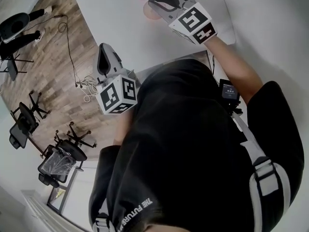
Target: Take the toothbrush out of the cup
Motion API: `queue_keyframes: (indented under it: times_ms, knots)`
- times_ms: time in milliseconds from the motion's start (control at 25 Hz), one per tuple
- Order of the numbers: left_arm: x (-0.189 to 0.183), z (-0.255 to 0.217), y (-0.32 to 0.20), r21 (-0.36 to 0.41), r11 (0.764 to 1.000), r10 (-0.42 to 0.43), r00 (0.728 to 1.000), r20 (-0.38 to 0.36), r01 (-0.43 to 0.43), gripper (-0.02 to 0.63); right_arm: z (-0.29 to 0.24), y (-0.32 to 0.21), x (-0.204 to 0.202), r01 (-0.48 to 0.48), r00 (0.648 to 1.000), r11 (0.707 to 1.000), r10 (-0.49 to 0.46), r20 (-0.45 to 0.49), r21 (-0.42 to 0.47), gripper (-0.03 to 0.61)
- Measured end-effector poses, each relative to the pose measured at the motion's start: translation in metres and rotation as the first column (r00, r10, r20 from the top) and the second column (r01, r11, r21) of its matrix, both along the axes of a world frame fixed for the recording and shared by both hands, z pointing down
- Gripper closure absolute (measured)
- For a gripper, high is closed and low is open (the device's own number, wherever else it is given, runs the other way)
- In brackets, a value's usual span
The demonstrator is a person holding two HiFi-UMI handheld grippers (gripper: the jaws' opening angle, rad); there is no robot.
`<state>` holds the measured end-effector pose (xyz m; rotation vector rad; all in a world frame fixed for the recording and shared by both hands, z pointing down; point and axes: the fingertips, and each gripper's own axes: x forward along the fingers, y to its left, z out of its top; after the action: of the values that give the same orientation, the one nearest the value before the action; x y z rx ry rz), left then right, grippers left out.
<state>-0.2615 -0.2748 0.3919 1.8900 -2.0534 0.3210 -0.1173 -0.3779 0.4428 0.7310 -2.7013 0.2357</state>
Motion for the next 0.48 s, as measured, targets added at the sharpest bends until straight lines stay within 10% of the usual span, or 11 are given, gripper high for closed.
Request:
queue_keyframes:
  times_ms: [480]
  knots:
    - [0.032, -0.003, -0.024, 0.031, 0.997, 0.066, 0.998, -0.023, -0.066, 0.606, -0.031, -0.002, 0.009, 0.001, 1.0, 1.0, -0.002, 0.03, 0.017, 0.537]
